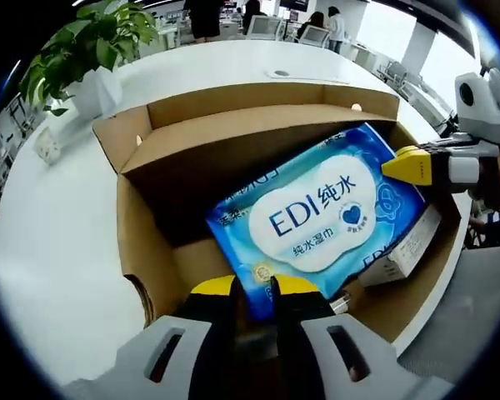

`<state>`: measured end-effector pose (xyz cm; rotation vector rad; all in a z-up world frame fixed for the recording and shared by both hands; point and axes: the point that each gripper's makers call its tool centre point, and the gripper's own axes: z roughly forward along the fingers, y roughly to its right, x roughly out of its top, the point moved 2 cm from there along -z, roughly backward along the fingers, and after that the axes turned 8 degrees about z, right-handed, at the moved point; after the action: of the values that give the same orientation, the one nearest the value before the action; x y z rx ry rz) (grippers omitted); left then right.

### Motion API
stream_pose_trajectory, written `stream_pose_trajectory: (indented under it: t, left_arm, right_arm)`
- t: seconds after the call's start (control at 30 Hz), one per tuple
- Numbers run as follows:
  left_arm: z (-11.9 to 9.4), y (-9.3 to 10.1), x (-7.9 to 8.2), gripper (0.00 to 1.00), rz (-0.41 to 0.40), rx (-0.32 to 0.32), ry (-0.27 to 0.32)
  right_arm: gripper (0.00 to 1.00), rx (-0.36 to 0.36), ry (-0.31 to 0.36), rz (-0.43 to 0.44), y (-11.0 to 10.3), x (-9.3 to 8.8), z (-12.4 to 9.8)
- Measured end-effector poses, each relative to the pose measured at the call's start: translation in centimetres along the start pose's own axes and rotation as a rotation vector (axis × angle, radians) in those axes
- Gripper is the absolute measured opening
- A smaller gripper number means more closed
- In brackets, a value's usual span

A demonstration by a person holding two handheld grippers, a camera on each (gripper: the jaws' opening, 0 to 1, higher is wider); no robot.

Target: Operate the shoe box by opening the lid, removing the specified soft item, and placing it in the target area until the item is outside and the box remains undamaged.

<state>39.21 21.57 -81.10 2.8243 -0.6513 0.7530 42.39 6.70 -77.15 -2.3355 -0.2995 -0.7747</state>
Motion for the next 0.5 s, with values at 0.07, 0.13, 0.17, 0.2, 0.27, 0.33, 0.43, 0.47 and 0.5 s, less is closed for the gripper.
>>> stream_pose_trajectory:
  t: [0.07, 0.13, 0.17, 0.2, 0.27, 0.33, 0.43, 0.47, 0.5]
  left_arm:
    - [0.1, 0.1, 0.0, 0.14, -0.008, 0.0, 0.0]
    - [0.4, 0.1, 0.0, 0.13, -0.027, -0.001, 0.002]
    - [0.2, 0.3, 0.0, 0.1, -0.028, 0.003, 0.006]
    - [0.1, 0.3, -0.1, 0.07, -0.021, 0.012, 0.01]
    - [-0.1, 0.3, 0.1, 0.01, -0.019, 0.022, 0.027]
    - [-0.2, 0.3, 0.2, 0.0, -0.047, 0.02, 0.041]
    - [-0.6, 0.5, 0.1, 0.0, -0.072, 0.011, 0.06]
    - [-0.7, 0.6, 0.1, 0.0, -0.078, 0.01, 0.062]
    - [-0.8, 0.4, 0.2, 0.0, -0.081, 0.011, 0.067]
  right_arm:
    - [0.0, 0.002, 0.001, 0.004, 0.0, 0.0, 0.0]
    - [0.0, 0.003, 0.002, 0.006, 0.1, -0.1, 0.0]
    - [0.0, 0.004, 0.002, 0.007, 0.1, -0.1, 0.0]
    - [0.0, 0.004, 0.003, 0.007, 0.1, -0.1, 0.0]
    - [0.0, 0.004, 0.004, 0.007, 0.1, -0.1, 0.0]
    - [0.0, 0.007, 0.004, 0.01, 0.1, -0.1, 0.0]
    - [0.0, 0.013, -0.001, 0.013, 0.0, -0.1, -0.2]
    - [0.0, 0.013, -0.002, 0.014, 0.0, -0.1, -0.3]
    - [0.0, 0.014, -0.002, 0.014, 0.0, -0.1, -0.3]
